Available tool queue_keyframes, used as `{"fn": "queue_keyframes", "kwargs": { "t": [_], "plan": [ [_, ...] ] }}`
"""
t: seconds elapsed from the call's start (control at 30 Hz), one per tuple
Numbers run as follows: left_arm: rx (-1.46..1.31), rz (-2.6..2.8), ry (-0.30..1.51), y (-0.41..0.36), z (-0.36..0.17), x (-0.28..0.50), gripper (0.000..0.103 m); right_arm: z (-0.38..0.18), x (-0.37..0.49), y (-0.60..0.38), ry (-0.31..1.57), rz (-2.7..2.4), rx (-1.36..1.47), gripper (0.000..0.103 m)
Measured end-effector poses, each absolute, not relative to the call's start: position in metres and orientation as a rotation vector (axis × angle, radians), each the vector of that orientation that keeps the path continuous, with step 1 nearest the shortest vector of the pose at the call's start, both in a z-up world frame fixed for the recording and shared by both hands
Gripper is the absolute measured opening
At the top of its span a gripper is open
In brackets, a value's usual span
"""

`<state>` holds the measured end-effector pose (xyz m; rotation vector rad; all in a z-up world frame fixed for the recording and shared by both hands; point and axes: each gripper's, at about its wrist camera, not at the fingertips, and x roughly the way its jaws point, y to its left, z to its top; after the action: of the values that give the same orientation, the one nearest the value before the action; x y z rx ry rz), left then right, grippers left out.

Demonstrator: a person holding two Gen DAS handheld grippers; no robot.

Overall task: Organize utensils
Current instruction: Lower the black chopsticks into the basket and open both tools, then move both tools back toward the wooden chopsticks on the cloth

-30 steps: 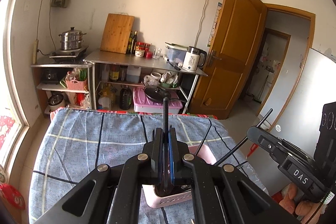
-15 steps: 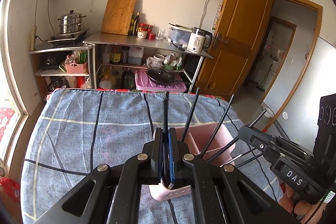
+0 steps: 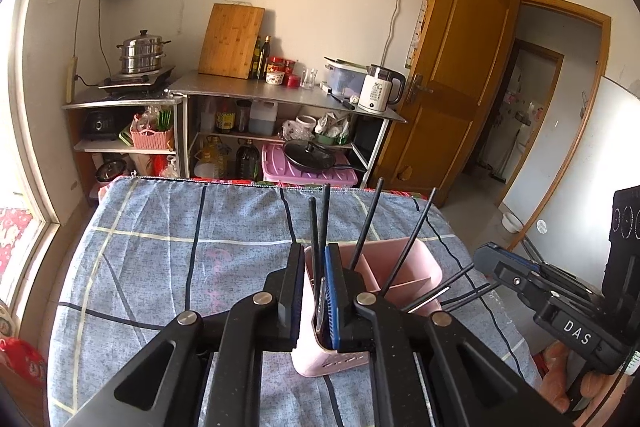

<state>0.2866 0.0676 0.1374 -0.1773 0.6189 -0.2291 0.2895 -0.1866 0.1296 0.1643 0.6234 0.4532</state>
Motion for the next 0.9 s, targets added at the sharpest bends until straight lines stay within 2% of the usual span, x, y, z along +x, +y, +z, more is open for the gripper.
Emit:
{"fn": "queue_keyframes", "kwargs": {
  "t": [0.33, 0.9],
  "plan": [
    [-0.181, -0.229, 0.574, 0.065, 0.138, 0.225, 0.010, 0.138, 0.236, -0.198, 0.573, 0.456, 0.150, 0.012],
    [-0.181, -0.243, 0.614, 0.042, 0.081, 0.118, 0.010, 0.096, 0.150, -0.226, 0.615, 0.442, 0.182, 0.014]
  ]
}}
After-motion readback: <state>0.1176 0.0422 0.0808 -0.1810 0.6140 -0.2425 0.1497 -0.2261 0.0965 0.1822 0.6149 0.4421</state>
